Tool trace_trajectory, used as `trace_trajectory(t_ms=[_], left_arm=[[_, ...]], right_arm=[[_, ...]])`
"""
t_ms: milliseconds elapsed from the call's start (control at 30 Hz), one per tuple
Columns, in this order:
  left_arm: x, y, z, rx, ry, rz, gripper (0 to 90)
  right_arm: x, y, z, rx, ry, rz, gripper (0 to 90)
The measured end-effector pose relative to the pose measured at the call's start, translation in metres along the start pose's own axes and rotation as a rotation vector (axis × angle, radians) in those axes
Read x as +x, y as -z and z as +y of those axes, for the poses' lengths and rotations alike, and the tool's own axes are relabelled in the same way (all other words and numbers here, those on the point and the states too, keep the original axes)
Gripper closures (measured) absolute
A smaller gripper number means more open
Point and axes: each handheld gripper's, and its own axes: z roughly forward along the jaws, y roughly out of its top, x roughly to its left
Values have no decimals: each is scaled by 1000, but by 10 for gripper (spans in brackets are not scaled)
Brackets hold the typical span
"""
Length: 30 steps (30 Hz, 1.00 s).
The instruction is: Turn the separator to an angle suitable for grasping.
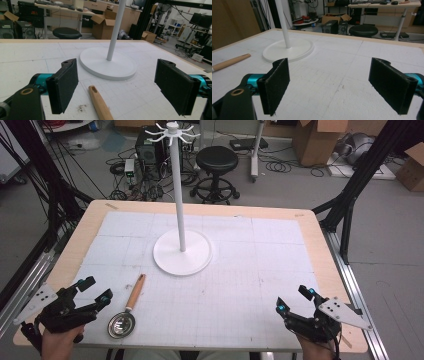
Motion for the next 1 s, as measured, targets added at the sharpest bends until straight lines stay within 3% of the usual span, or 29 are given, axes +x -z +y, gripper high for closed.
trace_trajectory(t_ms=[433,567,667,733,767,867,900,1000], left_arm=[[-3,-1,2,4,-7,9,198],[-6,-3,3,2,-7,-2,200],[-10,-6,2,27,-10,-33,220],[-12,-9,1,54,-22,-56,311],[-13,-9,1,59,-20,-78,311],[-17,-12,1,90,-31,-129,568],[-19,-13,1,102,-44,-133,725],[-23,-20,-2,136,-59,-142,804]], right_arm=[[1,-3,-1,22,17,0,162],[1,-3,-1,22,15,0,162],[2,-3,-1,23,20,2,162],[4,-4,0,29,29,2,163],[4,-4,0,29,29,2,163],[5,-4,-1,32,30,1,164],[4,-4,-1,32,32,-3,164],[3,-4,-1,33,29,-1,164]])
